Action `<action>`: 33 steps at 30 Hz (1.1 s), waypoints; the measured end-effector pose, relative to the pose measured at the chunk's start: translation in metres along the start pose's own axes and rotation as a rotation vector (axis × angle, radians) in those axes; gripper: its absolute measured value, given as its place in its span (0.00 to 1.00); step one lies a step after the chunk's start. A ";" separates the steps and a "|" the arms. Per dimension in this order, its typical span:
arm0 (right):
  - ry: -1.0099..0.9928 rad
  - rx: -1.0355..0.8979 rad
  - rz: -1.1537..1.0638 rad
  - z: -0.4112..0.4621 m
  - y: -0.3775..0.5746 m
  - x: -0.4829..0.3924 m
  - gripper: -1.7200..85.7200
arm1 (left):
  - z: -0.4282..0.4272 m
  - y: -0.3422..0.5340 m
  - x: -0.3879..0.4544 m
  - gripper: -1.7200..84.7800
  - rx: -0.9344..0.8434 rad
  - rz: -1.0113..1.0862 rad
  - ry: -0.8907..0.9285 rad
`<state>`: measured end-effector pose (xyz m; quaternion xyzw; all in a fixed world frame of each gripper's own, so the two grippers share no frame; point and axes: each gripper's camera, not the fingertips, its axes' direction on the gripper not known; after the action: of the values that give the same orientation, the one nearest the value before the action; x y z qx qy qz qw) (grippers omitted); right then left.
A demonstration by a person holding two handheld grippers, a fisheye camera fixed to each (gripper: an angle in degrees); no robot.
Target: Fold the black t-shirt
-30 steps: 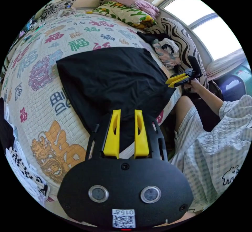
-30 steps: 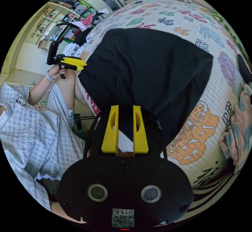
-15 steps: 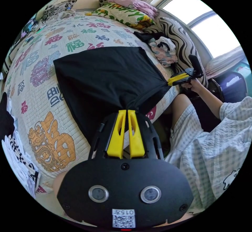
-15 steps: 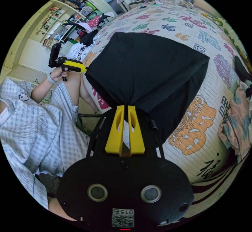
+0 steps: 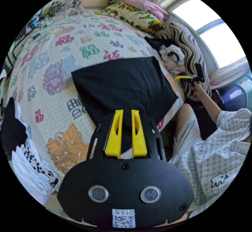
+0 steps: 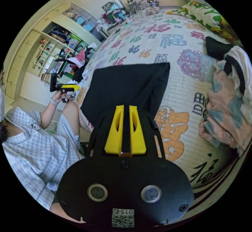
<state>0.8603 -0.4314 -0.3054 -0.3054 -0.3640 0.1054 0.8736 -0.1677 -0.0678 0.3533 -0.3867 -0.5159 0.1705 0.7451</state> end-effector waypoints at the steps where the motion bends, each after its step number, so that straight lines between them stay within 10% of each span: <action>1: -0.003 0.067 0.001 -0.006 -0.015 0.005 0.05 | -0.014 -0.014 -0.008 0.08 0.103 -0.002 -0.050; 16: 0.077 0.161 0.385 0.052 -0.116 0.087 0.01 | 0.007 0.000 -0.143 0.05 0.373 -0.520 -0.055; 23: -0.017 0.094 0.017 0.060 -0.169 -0.011 0.04 | -0.002 0.129 -0.059 0.12 0.538 -0.705 -0.106; 33: -0.121 -0.212 -0.448 0.231 -0.328 -0.211 0.13 | 0.058 0.155 -0.051 0.14 0.323 -0.765 -0.156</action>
<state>0.5357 -0.6709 -0.0990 -0.3000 -0.4834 -0.1115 0.8148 -0.2178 0.0219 0.2138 -0.0314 -0.6439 -0.0111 0.7644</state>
